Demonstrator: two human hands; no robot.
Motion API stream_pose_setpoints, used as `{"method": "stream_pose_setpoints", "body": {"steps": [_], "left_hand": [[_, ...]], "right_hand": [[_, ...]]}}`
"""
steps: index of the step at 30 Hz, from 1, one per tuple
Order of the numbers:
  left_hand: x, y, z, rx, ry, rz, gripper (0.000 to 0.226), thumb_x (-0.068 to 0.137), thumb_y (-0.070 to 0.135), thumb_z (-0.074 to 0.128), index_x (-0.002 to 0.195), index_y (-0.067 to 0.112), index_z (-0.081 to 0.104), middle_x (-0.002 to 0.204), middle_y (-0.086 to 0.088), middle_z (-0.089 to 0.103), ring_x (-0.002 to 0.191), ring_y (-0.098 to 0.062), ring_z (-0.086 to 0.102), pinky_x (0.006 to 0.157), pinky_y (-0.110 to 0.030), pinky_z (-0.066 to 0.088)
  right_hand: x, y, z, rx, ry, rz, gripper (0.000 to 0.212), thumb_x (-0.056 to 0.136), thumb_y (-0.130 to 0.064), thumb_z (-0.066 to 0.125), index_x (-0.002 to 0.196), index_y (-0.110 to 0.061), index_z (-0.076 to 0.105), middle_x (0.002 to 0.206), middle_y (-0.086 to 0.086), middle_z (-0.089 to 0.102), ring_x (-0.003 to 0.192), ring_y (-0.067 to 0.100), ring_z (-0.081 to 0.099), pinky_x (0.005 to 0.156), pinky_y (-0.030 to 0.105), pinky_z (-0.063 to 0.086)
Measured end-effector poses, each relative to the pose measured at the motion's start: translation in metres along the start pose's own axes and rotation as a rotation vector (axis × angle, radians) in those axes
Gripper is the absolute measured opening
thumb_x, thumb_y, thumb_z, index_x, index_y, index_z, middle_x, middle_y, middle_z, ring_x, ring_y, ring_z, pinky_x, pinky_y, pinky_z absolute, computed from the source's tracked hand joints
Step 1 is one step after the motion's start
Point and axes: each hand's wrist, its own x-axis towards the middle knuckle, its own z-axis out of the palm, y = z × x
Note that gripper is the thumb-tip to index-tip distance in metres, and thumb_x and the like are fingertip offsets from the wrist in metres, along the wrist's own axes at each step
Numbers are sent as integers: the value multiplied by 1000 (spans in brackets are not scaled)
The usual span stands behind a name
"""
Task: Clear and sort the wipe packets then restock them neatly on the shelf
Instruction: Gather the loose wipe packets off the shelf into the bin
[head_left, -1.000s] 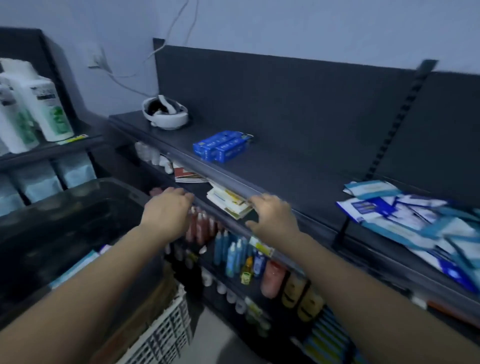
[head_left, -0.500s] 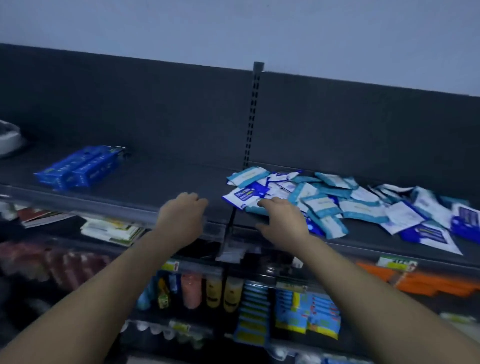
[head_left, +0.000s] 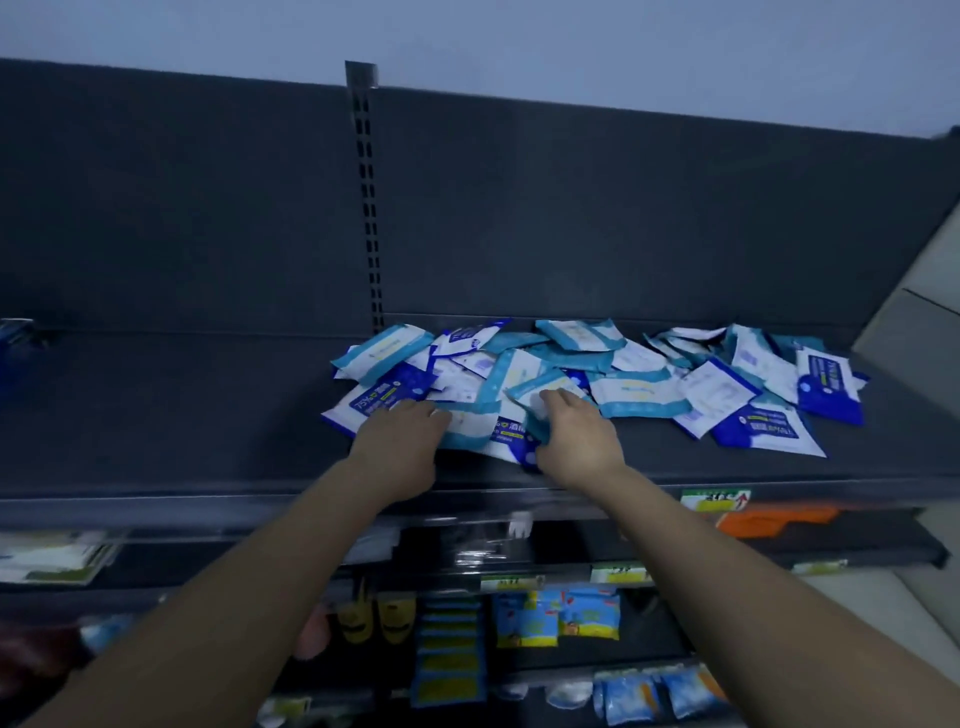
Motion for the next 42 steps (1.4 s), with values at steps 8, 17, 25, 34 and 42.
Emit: {"method": "stream_pose_setpoints", "body": {"steps": [8,17,25,34,42], "left_hand": [[54,8,10,-30,-78,-40,57,85,19,55,139,26,40,139,2,47,126,-20,46,101,-37,38],[77,-32,-39,-569,31,-274,19,88,34,65,84,16,63,80,2,62,72,-14,55,62,-25,40],[117,-88,-19,-719,165,-625,29,90,41,57,100,14,63,104,-9,64,89,-25,64,77,-39,53],[144,-118,3,-447,-79,-593,43,84,60,55,107,25,62,109,-1,56,104,-21,54,94,-41,43],[132,-113,-5,-1018,162,-735,22,84,34,70,97,17,64,93,-1,67,85,-19,65,75,-34,52]], "right_hand": [[65,46,10,-15,36,-163,50,92,-26,52,141,-28,41,144,-2,44,131,24,39,104,38,31],[124,21,14,84,618,-418,27,88,-17,41,81,-7,65,70,7,63,58,28,58,48,28,36],[184,-21,9,27,771,-500,14,83,-9,58,92,-9,69,76,6,64,65,27,58,54,29,38],[211,-45,16,-236,-259,-425,96,75,-70,60,150,-26,21,152,3,32,136,27,31,108,44,28],[212,-48,22,-94,52,-432,45,90,-33,56,134,-26,48,120,2,63,106,25,57,78,33,40]]}}
